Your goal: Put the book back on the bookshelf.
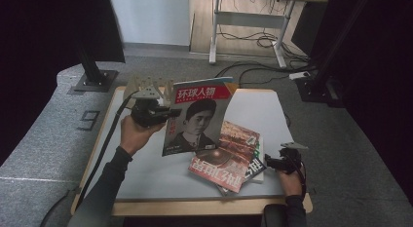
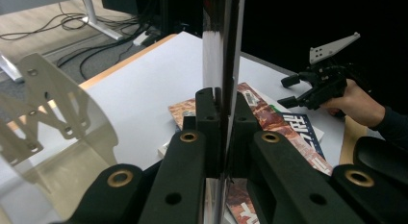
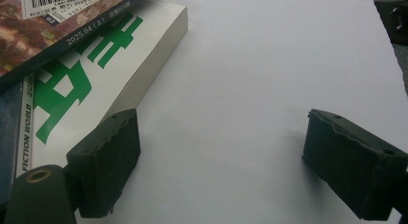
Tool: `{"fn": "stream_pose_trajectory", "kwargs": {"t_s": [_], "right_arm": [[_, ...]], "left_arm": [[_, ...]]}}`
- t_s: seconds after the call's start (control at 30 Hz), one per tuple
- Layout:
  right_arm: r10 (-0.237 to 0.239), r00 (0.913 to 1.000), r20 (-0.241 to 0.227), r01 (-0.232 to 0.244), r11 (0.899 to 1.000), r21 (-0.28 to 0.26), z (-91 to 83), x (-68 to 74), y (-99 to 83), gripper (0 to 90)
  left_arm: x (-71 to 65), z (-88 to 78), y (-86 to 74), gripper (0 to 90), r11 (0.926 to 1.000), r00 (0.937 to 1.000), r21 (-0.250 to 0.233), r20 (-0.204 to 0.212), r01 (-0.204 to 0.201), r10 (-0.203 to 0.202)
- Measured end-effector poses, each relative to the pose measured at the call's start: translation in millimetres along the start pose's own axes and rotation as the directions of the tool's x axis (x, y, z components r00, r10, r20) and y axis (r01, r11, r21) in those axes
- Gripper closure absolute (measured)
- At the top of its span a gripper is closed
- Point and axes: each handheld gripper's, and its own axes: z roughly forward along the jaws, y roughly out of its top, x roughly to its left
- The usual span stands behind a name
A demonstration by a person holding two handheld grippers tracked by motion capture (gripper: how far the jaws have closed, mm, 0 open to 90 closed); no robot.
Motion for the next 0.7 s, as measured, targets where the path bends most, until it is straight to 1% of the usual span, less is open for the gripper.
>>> {"fn": "stream_pose_trajectory", "kwargs": {"t_s": [0.03,0.07,0.1,0.13,0.23,0.3,0.4,0.47,0.53,0.57,0.6,0.7], "right_arm": [[0.0,1.0,0.0,0.0,1.0,0.0,0.0,0.0,0.0,12.4],[0.0,1.0,0.0,0.0,1.0,0.001,0.0,-0.1,0.0,12.4],[0.0,1.0,-0.001,0.0,1.0,0.0,0.0,-0.1,0.0,12.4],[0.0,1.0,-0.001,0.0,1.0,0.001,0.0,-0.1,0.0,12.4],[0.0,1.0,0.0,0.0,1.0,0.0,0.0,-0.1,0.0,12.4],[0.0,1.0,-0.001,0.0,1.0,0.0,0.0,-0.1,0.0,12.4],[0.0,1.0,0.0,0.0,1.0,0.0,0.1,-0.1,0.0,12.3],[0.001,1.0,0.0,-0.001,1.0,-0.001,0.1,0.0,-0.1,12.3],[0.0,1.0,0.0,0.0,1.0,0.001,0.0,-0.1,0.0,12.3],[0.0,1.0,-0.001,0.0,1.0,0.0,0.0,-0.1,0.0,12.3],[0.001,1.0,0.0,-0.001,1.0,0.0,0.1,-0.1,-0.1,12.3],[0.001,1.0,-0.001,-0.001,1.0,0.0,0.1,-0.2,0.0,12.3]], "left_arm": [[0.0,0.0,0.0,86.9,1.0,1.0,0.0,0.0,0.0,0.0],[2.4,-5.3,-1.2,86.8,1.0,0.9999,-0.007,-0.009,0.006,-0.006],[2.4,-5.3,-1.2,86.8,1.0,0.9999,-0.007,-0.009,0.006,-0.006],[5.0,-9.6,-2.5,86.9,0.9999,0.9998,-0.01,-0.015,0.013,-0.013],[7.2,-13.0,-3.9,86.8,0.9998,0.9995,-0.011,-0.024,0.019,-0.019],[11.3,-19.5,-6.0,86.9,0.9995,0.9987,-0.014,-0.042,0.027,-0.028],[14.2,-25.6,-7.1,86.9,0.9995,0.9976,-0.012,-0.063,0.03,-0.03],[15.2,-27.6,-7.3,86.9,0.9994,0.9971,-0.01,-0.069,0.031,-0.032],[17.2,-32.5,-8.2,86.9,0.9996,0.9958,-0.008,-0.087,0.028,-0.029],[17.2,-32.5,-8.2,86.9,0.9996,0.9958,-0.008,-0.087,0.028,-0.029],[18.5,-36.2,-8.9,87.0,0.9995,0.9943,-0.008,-0.102,0.029,-0.03],[20.1,-39.1,-9.7,87.0,0.9993,0.9936,-0.012,-0.108,0.035,-0.036]]}}
